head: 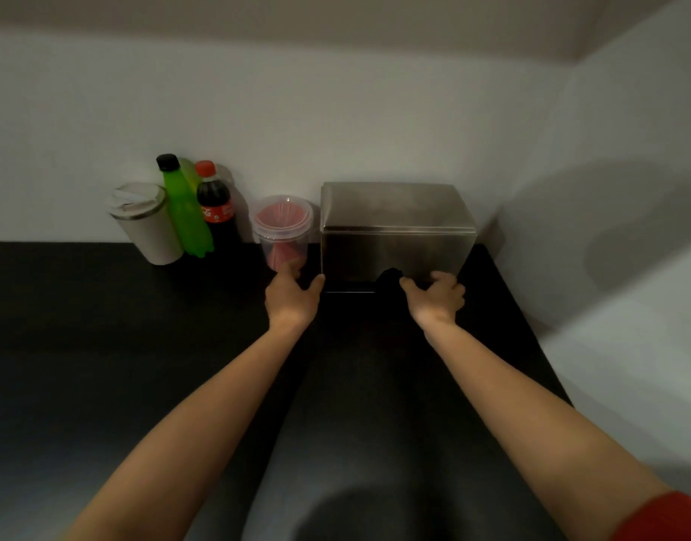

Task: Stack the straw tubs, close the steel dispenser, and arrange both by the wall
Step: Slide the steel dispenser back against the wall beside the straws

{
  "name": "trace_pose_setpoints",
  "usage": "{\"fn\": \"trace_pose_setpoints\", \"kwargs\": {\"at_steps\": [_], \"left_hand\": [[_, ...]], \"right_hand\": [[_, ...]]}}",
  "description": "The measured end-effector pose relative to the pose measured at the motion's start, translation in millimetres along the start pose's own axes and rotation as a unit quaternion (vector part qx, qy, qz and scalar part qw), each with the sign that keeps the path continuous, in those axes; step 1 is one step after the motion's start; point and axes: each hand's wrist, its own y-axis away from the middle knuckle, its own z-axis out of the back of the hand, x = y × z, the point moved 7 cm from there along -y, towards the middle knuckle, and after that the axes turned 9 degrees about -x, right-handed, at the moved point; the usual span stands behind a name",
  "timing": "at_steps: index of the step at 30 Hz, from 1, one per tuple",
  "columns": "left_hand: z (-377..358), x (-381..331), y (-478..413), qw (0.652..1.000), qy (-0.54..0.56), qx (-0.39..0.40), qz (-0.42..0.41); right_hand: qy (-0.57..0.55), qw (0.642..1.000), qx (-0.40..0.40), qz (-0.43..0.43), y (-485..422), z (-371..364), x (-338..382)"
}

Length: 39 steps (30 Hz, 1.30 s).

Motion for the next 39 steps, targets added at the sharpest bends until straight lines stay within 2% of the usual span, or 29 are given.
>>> {"fn": "trace_pose_setpoints", "kwargs": {"at_steps": [6,14,18,24,34,39], "left_hand": [[29,19,-23,0.999,0.034,-0.021,0.012],[55,39,-82,0.998,0.059,0.019,0.001],[45,41,-110,0.992,0.102,0.066,0.039],[26,39,-137,0.982,0.131,0.115,0.069],[13,41,-149,0.977,0.149,0.139,0.062],[15,36,-147,0.983,0.114,0.144,0.017]], "right_hand": [[-0.043,0.989,0.105,0.091,48,-50,30],[-0.107,0.971,0.163,0.141,100,-121,89],[-0.121,0.973,0.145,0.132,103,-142,104],[-0.129,0.984,0.12,0.029,84,-163,112],[-0.137,0.987,0.078,0.037,75,-176,126],[-0.141,0.987,0.067,0.038,78,-177,128]]}}
